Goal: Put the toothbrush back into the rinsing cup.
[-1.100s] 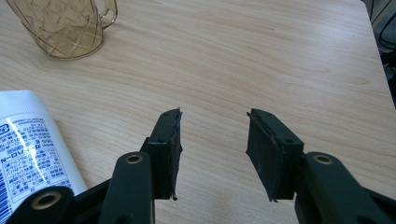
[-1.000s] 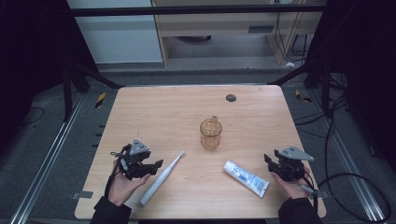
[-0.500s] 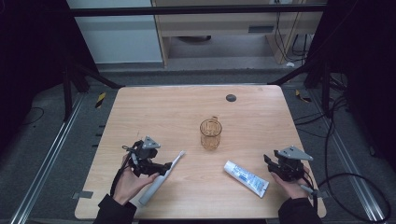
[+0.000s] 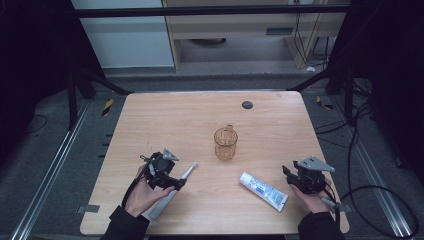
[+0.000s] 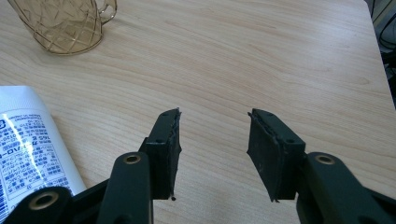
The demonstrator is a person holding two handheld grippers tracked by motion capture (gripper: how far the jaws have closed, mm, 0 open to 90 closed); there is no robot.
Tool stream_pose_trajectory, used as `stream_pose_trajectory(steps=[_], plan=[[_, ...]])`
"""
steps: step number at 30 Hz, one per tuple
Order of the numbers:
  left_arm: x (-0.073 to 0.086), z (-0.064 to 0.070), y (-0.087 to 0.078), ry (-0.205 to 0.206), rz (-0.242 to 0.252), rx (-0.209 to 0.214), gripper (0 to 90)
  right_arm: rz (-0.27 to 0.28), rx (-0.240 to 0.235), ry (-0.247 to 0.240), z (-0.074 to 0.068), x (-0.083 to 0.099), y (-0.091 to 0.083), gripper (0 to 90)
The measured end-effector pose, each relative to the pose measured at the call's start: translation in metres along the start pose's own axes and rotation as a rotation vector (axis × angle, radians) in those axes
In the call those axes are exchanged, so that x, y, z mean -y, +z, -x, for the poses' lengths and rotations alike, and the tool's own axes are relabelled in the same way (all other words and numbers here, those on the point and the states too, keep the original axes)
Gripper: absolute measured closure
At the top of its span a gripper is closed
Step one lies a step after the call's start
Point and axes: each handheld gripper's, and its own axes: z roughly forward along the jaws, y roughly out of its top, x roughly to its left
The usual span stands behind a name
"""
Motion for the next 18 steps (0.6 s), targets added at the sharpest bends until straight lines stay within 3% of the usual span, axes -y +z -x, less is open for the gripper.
stream_pose_trajectory(steps=[18], plan=[[0.002,-0.006,0.015,0.014,-0.094,0.015,43.6,-0.017,-0.003,-0.005,0.000,0.000,0.002,54.2]])
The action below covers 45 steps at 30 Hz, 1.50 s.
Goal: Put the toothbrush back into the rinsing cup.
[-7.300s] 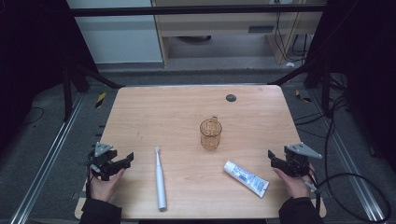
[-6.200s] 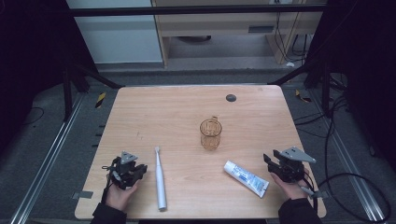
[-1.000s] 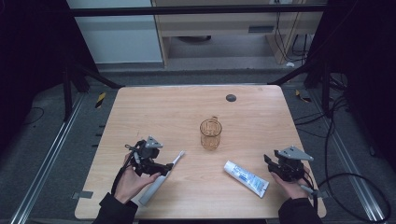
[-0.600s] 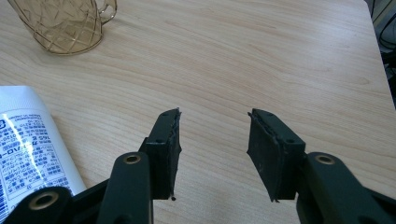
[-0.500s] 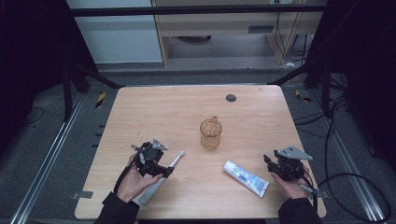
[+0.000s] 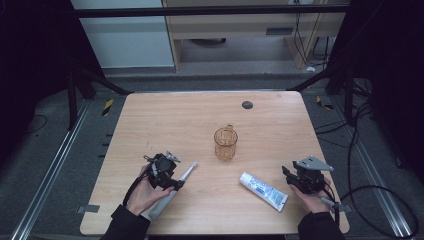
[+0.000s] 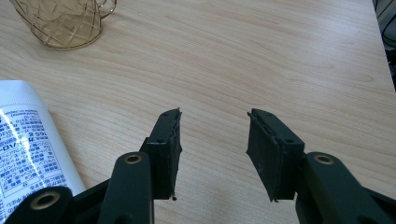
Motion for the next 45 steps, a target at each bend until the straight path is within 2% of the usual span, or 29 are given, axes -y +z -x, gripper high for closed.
stream_pose_trajectory(steps=[20,26,45], plan=[[0.000,0.003,0.014,-0.001,-0.059,0.003,51.1,-0.009,-0.002,-0.005,0.000,0.000,0.001,54.8],[0.000,0.003,0.019,0.000,-0.082,0.003,55.7,-0.010,-0.006,-0.004,0.000,0.000,0.001,55.3],[0.001,0.001,0.024,-0.011,-0.106,0.021,64.8,-0.015,-0.011,0.003,0.000,0.000,0.001,55.8]])
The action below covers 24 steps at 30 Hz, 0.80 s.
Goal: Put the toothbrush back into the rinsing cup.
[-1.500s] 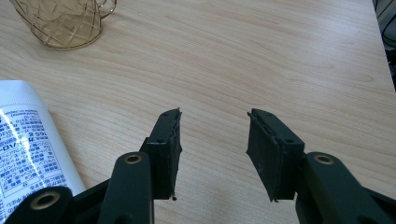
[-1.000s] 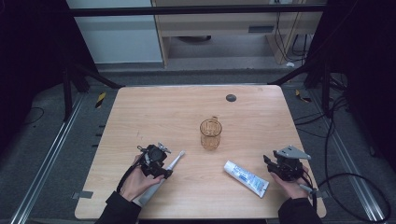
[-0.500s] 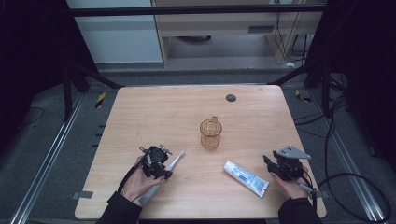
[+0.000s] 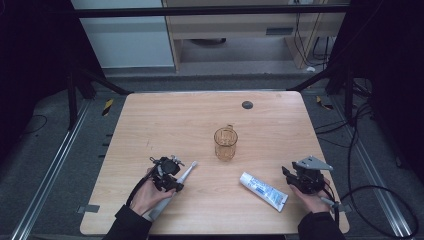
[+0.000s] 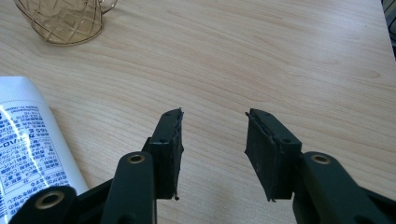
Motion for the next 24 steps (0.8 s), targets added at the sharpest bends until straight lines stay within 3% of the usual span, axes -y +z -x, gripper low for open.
stream_pose_trajectory(steps=[11,24], plan=[[-0.0027,0.0001,-0.0004,0.001,-0.029,-0.002,66.9,-0.001,-0.004,0.002,0.0002,-0.0002,-0.0002,56.8],[-0.0008,-0.0049,-0.0034,-0.004,-0.018,-0.002,67.2,-0.008,-0.008,0.007,0.0011,0.0001,0.0001,56.9]])
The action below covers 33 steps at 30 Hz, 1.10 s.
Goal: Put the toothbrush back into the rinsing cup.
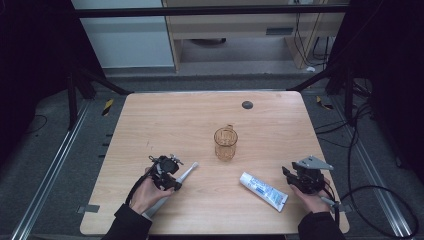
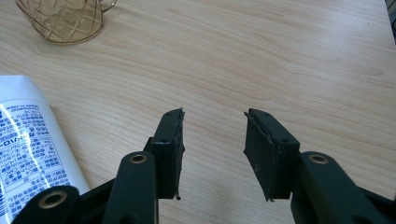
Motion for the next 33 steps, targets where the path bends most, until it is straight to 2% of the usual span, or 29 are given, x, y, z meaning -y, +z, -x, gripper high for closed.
stream_pose_trajectory(steps=[16,27,33], plan=[[0.002,-0.002,-0.018,-0.016,0.054,0.000,67.3,0.000,0.001,-0.001,0.000,0.000,0.000,56.8],[0.004,0.001,-0.041,-0.007,0.140,-0.021,67.4,0.003,0.003,-0.002,0.001,0.000,0.000,56.7],[0.006,0.001,-0.056,-0.015,0.215,-0.043,67.4,0.002,0.003,-0.001,0.001,0.000,0.000,56.7]])
